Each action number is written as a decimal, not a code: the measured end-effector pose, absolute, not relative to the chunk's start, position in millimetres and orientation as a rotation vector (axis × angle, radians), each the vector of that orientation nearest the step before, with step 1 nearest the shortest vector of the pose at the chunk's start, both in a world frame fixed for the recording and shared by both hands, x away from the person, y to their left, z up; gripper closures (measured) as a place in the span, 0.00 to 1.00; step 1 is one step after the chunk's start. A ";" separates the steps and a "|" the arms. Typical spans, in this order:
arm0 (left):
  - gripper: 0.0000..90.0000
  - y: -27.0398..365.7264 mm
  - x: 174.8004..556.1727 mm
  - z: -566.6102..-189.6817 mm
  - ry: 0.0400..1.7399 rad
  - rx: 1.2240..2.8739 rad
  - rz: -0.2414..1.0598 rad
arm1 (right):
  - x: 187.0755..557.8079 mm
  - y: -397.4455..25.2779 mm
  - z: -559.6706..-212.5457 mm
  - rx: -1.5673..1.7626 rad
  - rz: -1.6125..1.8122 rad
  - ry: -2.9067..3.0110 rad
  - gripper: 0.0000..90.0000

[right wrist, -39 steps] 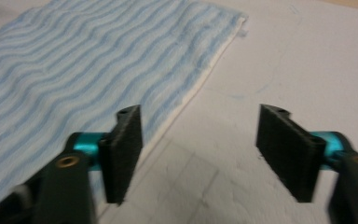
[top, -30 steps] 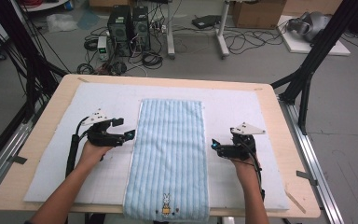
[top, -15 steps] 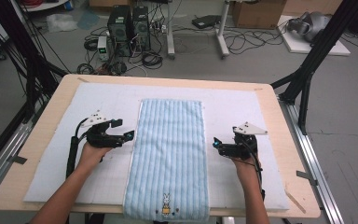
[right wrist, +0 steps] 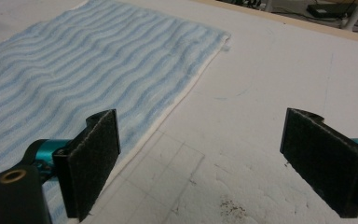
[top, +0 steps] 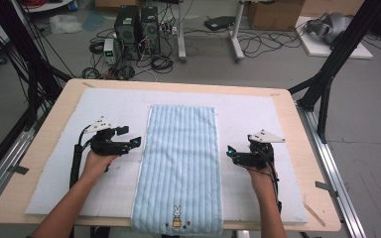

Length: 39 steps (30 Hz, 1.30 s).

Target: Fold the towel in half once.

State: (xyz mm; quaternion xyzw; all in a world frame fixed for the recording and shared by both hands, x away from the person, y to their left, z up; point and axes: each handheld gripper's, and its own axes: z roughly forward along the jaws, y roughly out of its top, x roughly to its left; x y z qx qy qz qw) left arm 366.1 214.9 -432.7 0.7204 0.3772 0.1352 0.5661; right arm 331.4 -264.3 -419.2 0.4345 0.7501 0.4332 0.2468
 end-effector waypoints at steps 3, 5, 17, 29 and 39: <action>0.22 215.3 367.2 -434.2 0.899 1.703 0.306 | 331.8 -264.5 -419.5 1.184 1.180 2.047 0.13; 0.22 214.5 368.9 -434.9 0.908 1.707 0.306 | 332.2 -263.7 -419.9 1.178 1.181 2.053 0.13; 0.33 202.8 401.7 -435.0 1.055 1.724 0.312 | 332.4 -262.6 -420.5 1.170 1.203 2.080 0.13; 0.37 171.6 436.1 -431.3 1.067 1.839 0.316 | 333.8 -262.3 -422.3 1.191 1.199 2.101 0.13; 0.45 160.3 444.1 -441.4 1.111 1.954 0.415 | 334.5 -262.2 -422.5 1.197 1.225 2.097 0.13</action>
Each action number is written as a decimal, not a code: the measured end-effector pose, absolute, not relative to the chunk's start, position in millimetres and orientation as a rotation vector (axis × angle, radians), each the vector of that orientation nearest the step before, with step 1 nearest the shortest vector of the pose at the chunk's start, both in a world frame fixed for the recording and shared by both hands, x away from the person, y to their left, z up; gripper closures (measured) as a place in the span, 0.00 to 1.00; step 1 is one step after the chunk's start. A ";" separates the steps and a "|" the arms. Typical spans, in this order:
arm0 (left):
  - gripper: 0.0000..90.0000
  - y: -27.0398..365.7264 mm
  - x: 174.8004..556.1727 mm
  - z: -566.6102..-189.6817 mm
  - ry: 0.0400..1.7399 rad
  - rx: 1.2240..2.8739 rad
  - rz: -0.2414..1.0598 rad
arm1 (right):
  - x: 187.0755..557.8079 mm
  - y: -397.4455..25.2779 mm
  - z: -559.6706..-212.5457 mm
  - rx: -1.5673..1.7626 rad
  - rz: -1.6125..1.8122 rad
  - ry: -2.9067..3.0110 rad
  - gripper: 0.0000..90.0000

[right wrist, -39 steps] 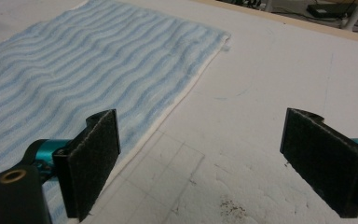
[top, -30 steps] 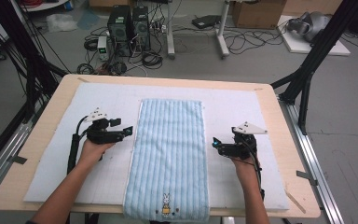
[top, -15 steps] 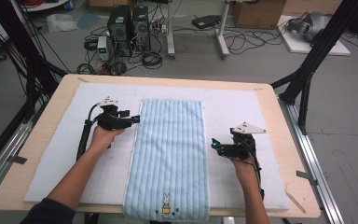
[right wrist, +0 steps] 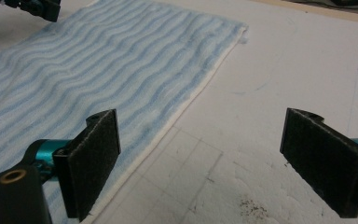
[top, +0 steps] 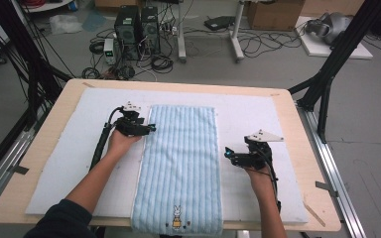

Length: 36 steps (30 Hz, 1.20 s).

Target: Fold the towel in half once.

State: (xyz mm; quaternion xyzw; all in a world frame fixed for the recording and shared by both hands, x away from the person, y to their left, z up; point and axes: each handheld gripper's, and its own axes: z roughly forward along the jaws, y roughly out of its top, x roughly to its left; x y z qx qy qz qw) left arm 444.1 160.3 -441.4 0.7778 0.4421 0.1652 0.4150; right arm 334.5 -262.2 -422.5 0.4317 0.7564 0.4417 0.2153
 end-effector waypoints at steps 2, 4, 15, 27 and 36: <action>0.46 159.0 444.7 -444.3 1.115 1.969 0.420 | 334.5 -262.0 -422.9 1.204 1.222 2.102 0.13; 0.49 156.2 444.4 -446.8 1.097 2.005 0.422 | 334.8 -261.7 -423.3 1.201 1.219 2.104 0.13; 0.90 144.2 439.0 -448.1 1.008 2.048 0.439 | 338.1 -253.5 -426.6 1.210 1.200 2.130 0.13; 0.93 152.0 443.2 -451.4 1.061 1.968 0.340 | 384.1 -229.2 -437.3 1.310 1.118 2.211 0.13; 0.92 152.8 443.4 -451.7 1.057 1.971 0.337 | 424.4 -205.9 -443.0 1.312 1.023 2.246 0.35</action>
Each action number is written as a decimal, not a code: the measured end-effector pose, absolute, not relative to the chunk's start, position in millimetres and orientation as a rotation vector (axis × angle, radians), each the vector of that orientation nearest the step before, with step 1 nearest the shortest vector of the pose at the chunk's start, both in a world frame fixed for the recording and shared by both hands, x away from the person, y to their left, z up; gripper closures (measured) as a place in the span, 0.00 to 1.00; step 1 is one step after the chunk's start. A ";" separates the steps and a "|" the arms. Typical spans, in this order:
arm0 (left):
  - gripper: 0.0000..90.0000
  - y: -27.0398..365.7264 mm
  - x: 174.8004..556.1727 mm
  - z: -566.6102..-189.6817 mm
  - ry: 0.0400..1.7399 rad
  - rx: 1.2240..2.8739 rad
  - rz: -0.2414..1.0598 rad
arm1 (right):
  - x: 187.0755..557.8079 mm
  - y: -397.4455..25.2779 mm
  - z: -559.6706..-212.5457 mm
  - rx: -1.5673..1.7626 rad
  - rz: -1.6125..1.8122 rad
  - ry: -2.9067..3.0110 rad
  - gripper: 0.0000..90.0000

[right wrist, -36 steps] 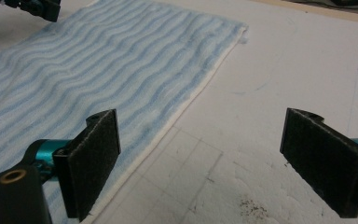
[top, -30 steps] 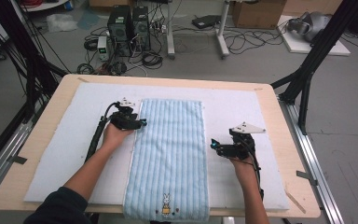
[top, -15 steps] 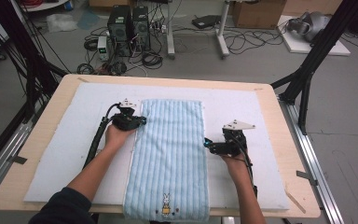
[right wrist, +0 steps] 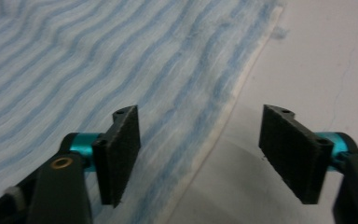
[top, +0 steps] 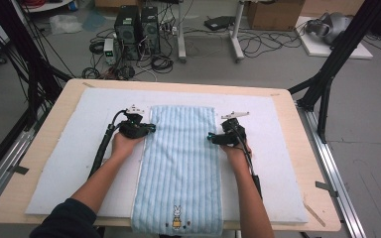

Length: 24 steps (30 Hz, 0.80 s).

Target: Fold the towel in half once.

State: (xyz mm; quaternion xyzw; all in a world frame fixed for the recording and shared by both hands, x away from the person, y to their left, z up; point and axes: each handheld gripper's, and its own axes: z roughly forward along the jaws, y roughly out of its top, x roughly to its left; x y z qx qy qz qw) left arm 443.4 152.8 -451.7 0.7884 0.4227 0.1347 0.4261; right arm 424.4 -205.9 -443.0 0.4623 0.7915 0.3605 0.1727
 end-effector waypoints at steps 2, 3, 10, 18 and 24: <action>0.92 152.4 442.9 -451.8 1.057 1.968 0.340 | 429.1 -203.2 -444.2 1.309 1.001 2.233 0.40; 0.92 152.2 442.8 -451.8 1.057 1.968 0.341 | 431.1 -202.0 -444.8 1.308 0.984 2.235 0.42; 0.93 153.0 443.3 -452.1 1.062 1.961 0.331 | 438.6 -188.1 -439.2 1.282 0.937 2.319 0.85; 0.94 162.2 450.0 -451.4 1.128 1.844 0.293 | 451.4 -181.1 -433.6 1.322 0.876 2.322 0.94; 0.94 163.4 458.6 -435.4 1.100 1.769 0.316 | 455.4 -182.2 -426.4 1.331 0.946 2.213 0.94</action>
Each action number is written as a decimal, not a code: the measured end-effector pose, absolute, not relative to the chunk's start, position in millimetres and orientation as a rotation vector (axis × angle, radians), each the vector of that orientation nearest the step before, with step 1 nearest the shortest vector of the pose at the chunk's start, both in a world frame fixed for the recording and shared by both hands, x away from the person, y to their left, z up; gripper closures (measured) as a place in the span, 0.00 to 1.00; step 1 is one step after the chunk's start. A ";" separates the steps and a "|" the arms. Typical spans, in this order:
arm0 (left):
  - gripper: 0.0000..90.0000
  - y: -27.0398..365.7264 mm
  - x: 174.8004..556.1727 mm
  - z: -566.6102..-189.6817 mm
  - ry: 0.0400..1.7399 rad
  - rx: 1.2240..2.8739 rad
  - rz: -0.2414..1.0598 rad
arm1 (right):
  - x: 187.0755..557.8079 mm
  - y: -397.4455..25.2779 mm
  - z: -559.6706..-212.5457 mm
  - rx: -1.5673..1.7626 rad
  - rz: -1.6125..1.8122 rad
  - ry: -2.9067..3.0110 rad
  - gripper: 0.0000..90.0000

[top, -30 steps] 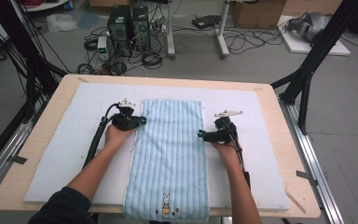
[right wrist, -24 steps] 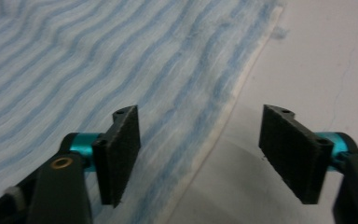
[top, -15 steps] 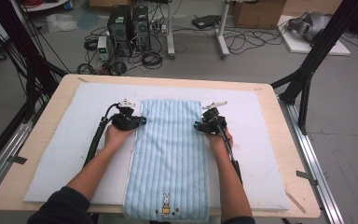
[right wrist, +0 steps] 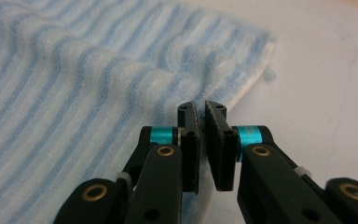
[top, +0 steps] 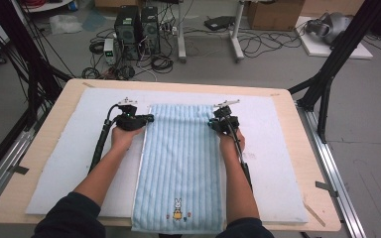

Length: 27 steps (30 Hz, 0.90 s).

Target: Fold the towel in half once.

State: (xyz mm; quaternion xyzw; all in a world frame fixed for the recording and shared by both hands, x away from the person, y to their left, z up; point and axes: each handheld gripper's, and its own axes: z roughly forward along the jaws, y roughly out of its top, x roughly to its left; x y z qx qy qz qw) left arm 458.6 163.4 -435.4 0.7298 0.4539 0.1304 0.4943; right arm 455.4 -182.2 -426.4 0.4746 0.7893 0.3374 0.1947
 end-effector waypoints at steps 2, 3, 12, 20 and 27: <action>0.94 164.0 457.3 -430.2 1.070 1.760 0.322 | 454.6 -185.6 -424.5 1.339 0.985 2.204 0.94; 0.94 164.3 456.7 -429.4 1.062 1.763 0.320 | 453.3 -187.9 -423.4 1.334 1.000 2.207 0.94; 0.94 166.1 430.8 -418.5 0.959 1.767 0.311 | 426.2 -193.5 -414.0 1.246 1.111 2.231 0.94; 0.94 167.1 397.0 -412.9 0.864 1.773 0.296 | 390.3 -205.3 -412.5 1.196 1.171 2.228 0.94; 0.93 171.0 376.6 -419.6 0.840 1.773 0.268 | 360.4 -207.4 -414.3 1.146 1.205 2.241 0.93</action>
